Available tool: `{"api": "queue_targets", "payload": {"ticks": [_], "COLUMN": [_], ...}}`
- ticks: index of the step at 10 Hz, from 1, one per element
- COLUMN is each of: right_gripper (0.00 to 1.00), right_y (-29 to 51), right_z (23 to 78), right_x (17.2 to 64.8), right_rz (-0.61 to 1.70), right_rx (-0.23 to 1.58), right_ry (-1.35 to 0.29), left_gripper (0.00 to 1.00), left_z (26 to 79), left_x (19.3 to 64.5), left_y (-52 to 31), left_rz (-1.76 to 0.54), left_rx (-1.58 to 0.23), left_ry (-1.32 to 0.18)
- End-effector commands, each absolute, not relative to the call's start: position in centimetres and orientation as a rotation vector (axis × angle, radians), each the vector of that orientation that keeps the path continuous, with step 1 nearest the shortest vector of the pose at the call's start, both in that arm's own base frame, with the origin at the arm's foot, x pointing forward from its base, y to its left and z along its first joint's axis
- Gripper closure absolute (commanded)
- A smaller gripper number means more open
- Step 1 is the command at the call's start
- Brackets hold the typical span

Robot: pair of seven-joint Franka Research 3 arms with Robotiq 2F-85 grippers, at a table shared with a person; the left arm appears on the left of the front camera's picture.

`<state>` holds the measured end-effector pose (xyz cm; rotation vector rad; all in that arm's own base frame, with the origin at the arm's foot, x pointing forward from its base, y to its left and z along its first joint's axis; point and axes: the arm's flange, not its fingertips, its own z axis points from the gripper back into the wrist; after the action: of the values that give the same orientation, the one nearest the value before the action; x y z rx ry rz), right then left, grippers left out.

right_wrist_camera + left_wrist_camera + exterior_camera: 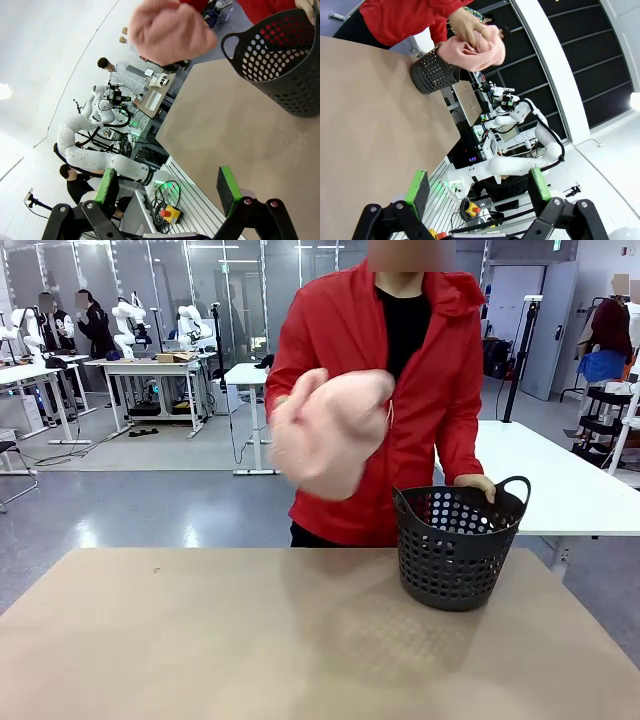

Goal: Fold the towel.
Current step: Grab the top end of the 100 cm Hotel Towel extended by the human.

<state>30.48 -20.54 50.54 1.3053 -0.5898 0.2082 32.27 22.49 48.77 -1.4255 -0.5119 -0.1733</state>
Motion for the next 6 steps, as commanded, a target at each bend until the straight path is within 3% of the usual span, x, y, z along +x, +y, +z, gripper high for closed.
{"api": "queue_targets", "payload": {"ticks": [1, 6], "right_gripper": [0.0, 0.0], "right_y": [-20.65, -20.65], "right_z": [50.61, 50.61], "right_x": [30.69, 30.69], "right_rz": [0.225, 0.225], "right_rx": [1.312, 1.312], "right_ry": [-0.61, -0.61], "left_gripper": [0.0, 0.0], "left_z": [48.82, 48.82], "left_x": [32.24, 32.24], "left_y": [22.48, 22.48], "left_rz": [-0.191, -0.191], "left_rx": [-1.447, -1.447], "left_ry": [-0.532, -0.532]}}
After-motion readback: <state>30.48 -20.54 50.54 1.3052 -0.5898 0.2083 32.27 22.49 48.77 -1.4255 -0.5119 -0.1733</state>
